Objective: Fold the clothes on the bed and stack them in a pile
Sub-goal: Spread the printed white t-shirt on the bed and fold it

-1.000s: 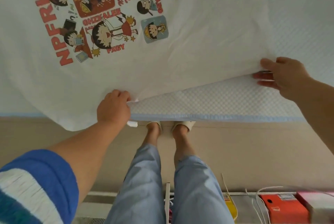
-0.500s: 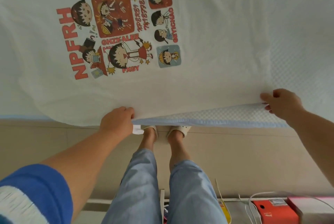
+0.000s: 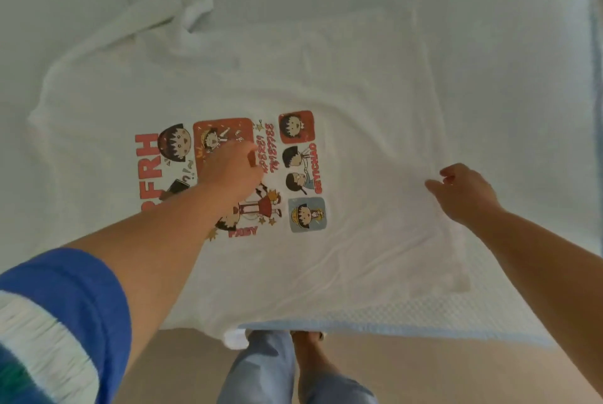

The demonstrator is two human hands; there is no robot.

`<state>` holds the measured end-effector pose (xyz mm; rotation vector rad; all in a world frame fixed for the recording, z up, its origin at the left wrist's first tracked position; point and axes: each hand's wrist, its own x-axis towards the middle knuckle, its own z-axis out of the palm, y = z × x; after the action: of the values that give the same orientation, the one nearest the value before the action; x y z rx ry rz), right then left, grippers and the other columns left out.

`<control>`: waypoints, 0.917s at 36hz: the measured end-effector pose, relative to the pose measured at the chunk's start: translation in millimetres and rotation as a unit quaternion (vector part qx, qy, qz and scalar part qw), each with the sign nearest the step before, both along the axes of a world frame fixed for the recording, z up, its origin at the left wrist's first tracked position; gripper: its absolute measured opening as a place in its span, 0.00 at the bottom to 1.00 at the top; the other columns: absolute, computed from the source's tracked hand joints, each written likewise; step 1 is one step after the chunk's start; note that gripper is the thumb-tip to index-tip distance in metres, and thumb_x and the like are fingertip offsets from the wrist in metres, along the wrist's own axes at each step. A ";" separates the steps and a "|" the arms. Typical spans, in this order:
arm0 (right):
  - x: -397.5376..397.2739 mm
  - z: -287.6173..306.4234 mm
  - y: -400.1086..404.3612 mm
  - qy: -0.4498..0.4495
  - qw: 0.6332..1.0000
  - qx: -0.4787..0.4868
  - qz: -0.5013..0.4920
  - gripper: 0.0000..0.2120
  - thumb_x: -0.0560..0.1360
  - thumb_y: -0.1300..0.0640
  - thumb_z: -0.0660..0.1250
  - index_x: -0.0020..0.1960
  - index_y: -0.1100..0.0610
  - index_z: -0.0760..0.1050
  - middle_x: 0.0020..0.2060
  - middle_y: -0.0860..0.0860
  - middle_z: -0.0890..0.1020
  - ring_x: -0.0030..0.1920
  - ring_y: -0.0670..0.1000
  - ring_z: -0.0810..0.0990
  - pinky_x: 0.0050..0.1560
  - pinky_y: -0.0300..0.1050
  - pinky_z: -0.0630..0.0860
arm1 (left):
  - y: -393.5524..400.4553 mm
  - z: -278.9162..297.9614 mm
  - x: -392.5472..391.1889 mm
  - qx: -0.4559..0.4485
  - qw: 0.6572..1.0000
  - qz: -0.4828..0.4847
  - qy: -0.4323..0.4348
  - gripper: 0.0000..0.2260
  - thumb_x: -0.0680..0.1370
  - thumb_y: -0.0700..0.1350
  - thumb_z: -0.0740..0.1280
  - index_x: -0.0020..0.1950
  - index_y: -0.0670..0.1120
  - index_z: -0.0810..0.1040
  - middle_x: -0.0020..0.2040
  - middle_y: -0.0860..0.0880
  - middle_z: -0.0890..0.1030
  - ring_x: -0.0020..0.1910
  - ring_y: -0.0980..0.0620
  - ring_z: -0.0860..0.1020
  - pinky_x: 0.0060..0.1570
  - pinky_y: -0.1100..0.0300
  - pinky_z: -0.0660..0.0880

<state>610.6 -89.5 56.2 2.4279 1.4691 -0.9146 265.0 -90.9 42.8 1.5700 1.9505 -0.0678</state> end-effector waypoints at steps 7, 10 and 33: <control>-47.8 -15.4 80.7 -0.027 0.991 0.053 0.122 0.25 0.76 0.45 0.63 0.69 0.53 0.67 0.66 0.54 0.70 0.65 0.56 0.69 0.63 0.53 0.68 | 77.5 -26.1 -38.7 -0.012 0.999 -0.025 0.025 0.24 0.76 0.47 0.61 0.73 0.50 0.64 0.71 0.46 0.66 0.69 0.44 0.65 0.65 0.48 0.64; -72.7 -29.6 111.6 -0.032 0.968 0.113 0.221 0.28 0.76 0.44 0.62 0.73 0.52 0.63 0.71 0.53 0.64 0.70 0.56 0.61 0.67 0.54 0.62 | 97.6 -40.3 -52.4 0.034 0.999 -0.028 0.031 0.25 0.76 0.47 0.61 0.73 0.49 0.64 0.70 0.45 0.66 0.68 0.44 0.64 0.65 0.49 0.64; -82.3 -64.0 301.9 -0.023 0.982 0.185 -0.035 0.25 0.73 0.49 0.65 0.67 0.59 0.68 0.62 0.59 0.73 0.65 0.61 0.70 0.63 0.53 0.67 | 217.1 -50.3 -129.4 0.152 0.968 -0.020 0.199 0.21 0.75 0.42 0.64 0.68 0.48 0.71 0.65 0.45 0.70 0.56 0.38 0.75 0.46 0.48 0.71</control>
<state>528.3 212.4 -7.9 2.7523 1.6751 -0.6378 135.6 126.2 -7.6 1.9122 2.3247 -0.1127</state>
